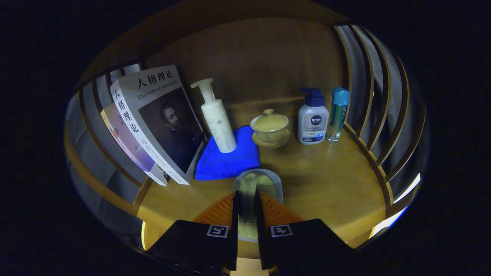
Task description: Pull open the drawer, take out the items inside it, and place them on the countertop above the cabinet.
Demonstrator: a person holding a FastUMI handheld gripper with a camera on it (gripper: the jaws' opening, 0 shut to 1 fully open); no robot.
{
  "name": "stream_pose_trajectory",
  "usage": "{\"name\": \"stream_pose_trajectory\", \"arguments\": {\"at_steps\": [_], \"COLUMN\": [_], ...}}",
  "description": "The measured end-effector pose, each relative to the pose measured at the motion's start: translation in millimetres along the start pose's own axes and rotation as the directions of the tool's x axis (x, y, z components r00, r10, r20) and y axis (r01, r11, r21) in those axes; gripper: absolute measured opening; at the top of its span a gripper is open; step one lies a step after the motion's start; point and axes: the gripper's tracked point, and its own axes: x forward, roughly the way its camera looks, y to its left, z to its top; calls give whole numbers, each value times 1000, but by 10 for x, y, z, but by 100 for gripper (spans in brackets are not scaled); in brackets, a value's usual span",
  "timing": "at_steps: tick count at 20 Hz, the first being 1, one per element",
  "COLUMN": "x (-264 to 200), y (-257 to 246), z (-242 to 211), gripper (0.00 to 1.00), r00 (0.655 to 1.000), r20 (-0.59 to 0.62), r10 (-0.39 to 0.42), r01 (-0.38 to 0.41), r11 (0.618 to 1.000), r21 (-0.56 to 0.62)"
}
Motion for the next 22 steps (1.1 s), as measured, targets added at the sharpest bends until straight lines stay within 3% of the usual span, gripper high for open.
{"name": "stream_pose_trajectory", "arguments": {"at_steps": [3, 7, 10, 16, 22], "x": [-108, -417, -850, -1761, -2324], "y": [34, 92, 249, 529, 379], "z": [30, 68, 111, 50, -283], "gripper": [42, 100, 98, 98, 98], "r00": [999, 988, 954, 845, 750], "r20": [44, 157, 299, 523, 656], "r10": [0, -1, 24, 108, 78], "r01": [1, 13, 18, -16, 55], "r11": [1000, 997, 990, 984, 982], "r21": [-13, -74, -137, -178, -179]}}
